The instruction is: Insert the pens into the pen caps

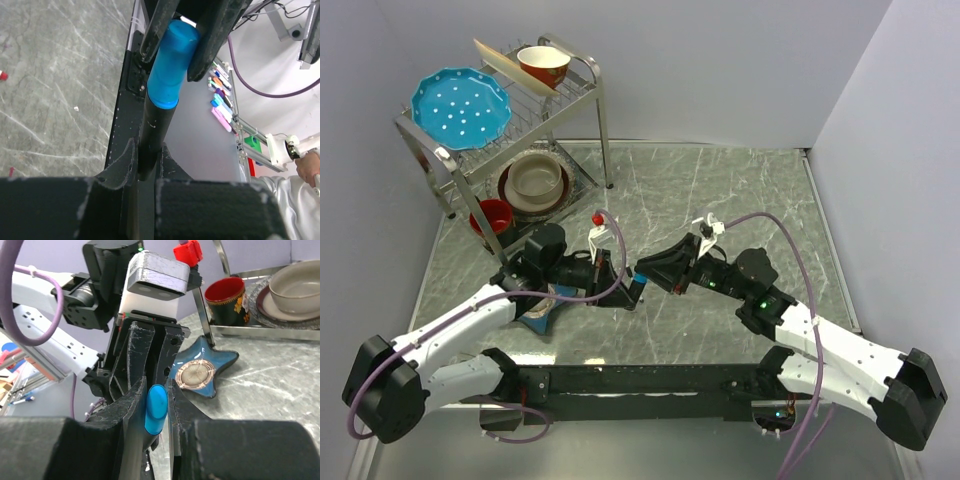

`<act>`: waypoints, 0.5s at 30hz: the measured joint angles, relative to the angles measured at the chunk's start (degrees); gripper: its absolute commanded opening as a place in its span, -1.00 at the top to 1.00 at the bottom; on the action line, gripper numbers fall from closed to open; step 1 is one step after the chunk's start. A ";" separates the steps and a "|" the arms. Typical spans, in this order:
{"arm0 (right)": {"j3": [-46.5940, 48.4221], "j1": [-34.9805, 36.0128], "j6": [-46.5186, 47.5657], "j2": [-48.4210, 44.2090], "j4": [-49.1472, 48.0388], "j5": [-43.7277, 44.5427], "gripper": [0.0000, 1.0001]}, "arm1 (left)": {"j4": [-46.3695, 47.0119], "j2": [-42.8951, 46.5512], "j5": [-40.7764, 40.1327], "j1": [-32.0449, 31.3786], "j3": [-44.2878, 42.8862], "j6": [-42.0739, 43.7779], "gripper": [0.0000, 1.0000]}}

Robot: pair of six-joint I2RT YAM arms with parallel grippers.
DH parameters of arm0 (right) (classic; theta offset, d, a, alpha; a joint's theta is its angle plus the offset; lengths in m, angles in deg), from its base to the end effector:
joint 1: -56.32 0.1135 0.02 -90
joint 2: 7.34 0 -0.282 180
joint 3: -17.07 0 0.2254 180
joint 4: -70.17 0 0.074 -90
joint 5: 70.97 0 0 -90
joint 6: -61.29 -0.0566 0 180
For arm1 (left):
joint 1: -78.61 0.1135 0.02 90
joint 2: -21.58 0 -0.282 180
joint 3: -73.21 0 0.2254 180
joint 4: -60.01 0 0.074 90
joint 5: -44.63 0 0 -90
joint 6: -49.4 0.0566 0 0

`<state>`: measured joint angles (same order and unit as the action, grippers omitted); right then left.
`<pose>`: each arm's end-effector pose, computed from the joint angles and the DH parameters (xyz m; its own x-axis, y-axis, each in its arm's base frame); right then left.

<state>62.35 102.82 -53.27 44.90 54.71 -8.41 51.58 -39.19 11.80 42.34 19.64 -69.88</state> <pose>0.1146 0.1586 0.3275 -0.3054 0.2140 -0.9278 -0.9132 0.2104 0.3491 0.1385 -0.1606 0.3031 -0.6654 0.1594 -0.7293 0.7426 0.0416 -0.6685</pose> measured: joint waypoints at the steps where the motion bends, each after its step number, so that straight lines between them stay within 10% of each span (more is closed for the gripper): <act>1: 0.17 0.00 -0.07 0.11 -0.28 -0.09 1.00 | 0.07 -0.28 0.48 0.09 -0.26 -0.11 0.98; 15: 2.40 0.00 -2.84 1.33 -2.32 -0.63 1.00 | 4.04 -1.70 7.37 3.13 -2.10 -0.28 0.98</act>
<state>64.76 102.82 -56.11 46.24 52.39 -9.04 55.62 -40.90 19.16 45.47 17.55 -70.16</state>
